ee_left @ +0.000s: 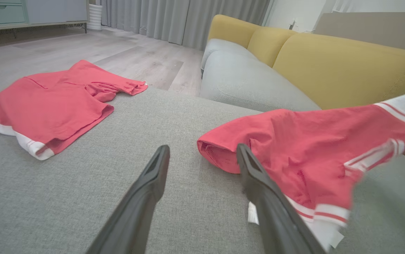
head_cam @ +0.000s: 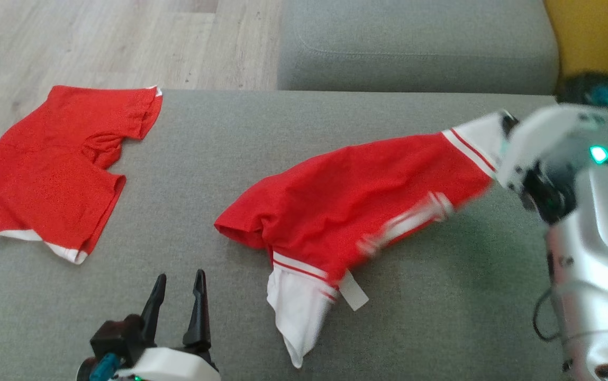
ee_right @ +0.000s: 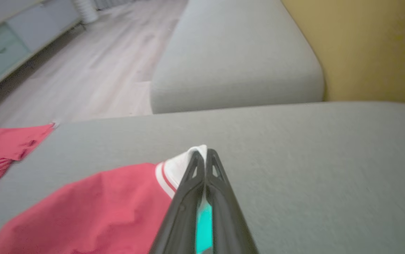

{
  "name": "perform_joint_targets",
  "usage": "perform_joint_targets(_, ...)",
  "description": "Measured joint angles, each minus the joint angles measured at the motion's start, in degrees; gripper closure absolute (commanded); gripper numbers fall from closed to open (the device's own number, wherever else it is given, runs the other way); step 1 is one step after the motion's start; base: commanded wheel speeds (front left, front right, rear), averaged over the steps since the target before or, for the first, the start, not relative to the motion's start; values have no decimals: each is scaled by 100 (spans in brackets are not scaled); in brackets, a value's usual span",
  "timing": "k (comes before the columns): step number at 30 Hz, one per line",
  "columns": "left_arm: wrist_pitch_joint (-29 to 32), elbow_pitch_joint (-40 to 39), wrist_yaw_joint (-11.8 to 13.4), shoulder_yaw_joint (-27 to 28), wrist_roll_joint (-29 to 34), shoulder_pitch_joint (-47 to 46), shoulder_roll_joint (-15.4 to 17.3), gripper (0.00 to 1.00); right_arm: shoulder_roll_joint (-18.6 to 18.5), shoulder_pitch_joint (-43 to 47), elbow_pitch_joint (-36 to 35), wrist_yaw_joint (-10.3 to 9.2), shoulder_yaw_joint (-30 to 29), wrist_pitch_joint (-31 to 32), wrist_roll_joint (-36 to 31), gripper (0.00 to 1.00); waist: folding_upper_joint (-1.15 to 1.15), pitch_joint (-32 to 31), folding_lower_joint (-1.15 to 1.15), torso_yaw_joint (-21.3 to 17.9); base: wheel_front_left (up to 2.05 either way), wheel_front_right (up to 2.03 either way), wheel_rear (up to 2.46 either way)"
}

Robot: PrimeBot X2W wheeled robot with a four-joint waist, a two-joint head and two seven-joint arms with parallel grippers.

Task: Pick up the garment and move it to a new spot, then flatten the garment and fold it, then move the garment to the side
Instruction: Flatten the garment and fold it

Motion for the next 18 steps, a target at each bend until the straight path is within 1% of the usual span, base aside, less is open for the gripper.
perform_joint_targets(3, 0, 3, -11, 13, 2, -2, 0, 0, 0, 253, 220, 0, -675, -160, -556, 100, 0, 49, 0, -43, 0, 0, 0)
perform_joint_targets(7, 1, 11, -64, 22, 46, -5, -1, 0, -3, 558, 448, 0, -1287, -372, -1244, 100, 0, 99, 0, -122, 0, 0, 0)
perform_joint_targets(9, 1, 12, -65, 26, 59, -5, -1, 0, -3, 703, 550, 0, -1438, -494, -1548, 100, 0, 116, 0, -156, 0, 0, 0)
perform_joint_targets(12, 0, 14, -108, 27, 69, -8, -1, 0, 2, 843, 701, 0, -1505, -788, -1856, 100, 0, 142, 0, -204, 0, 0, 0)
perform_joint_targets(13, 0, 16, -112, 26, 94, -9, -1, 0, 2, 863, 756, 0, -1480, -924, -1947, 95, 0, 145, 0, -218, 0, 0, 0)
perform_joint_targets(14, 0, 18, -113, 26, 113, -13, -1, 0, 1, 867, 805, 0, -1452, -1067, -2050, 58, 0, 149, 0, -229, 0, 0, 0)
perform_joint_targets(15, 1, 19, -113, 27, 113, -15, -1, 0, -7, 865, 833, 0, -1394, -1212, -2147, 15, 0, 155, 0, -237, 0, 0, 0)
perform_joint_targets(16, 0, 20, -114, 29, 113, -16, -1, 0, -32, 865, 857, 0, -1278, -1378, -2260, 0, 0, 162, 0, -244, 0, 0, 0)
perform_joint_targets(17, 0, 20, -114, 29, 113, -16, -1, 0, -32, 865, 857, 0, -1278, -1378, -2260, 0, 0, 162, 0, -244, 0, 0, 0)
perform_joint_targets(18, 0, 22, -116, 29, 113, -23, -2, 0, -77, 865, 873, 0, -1123, -1570, -2438, 0, 0, 169, 0, -251, 0, 0, 0)
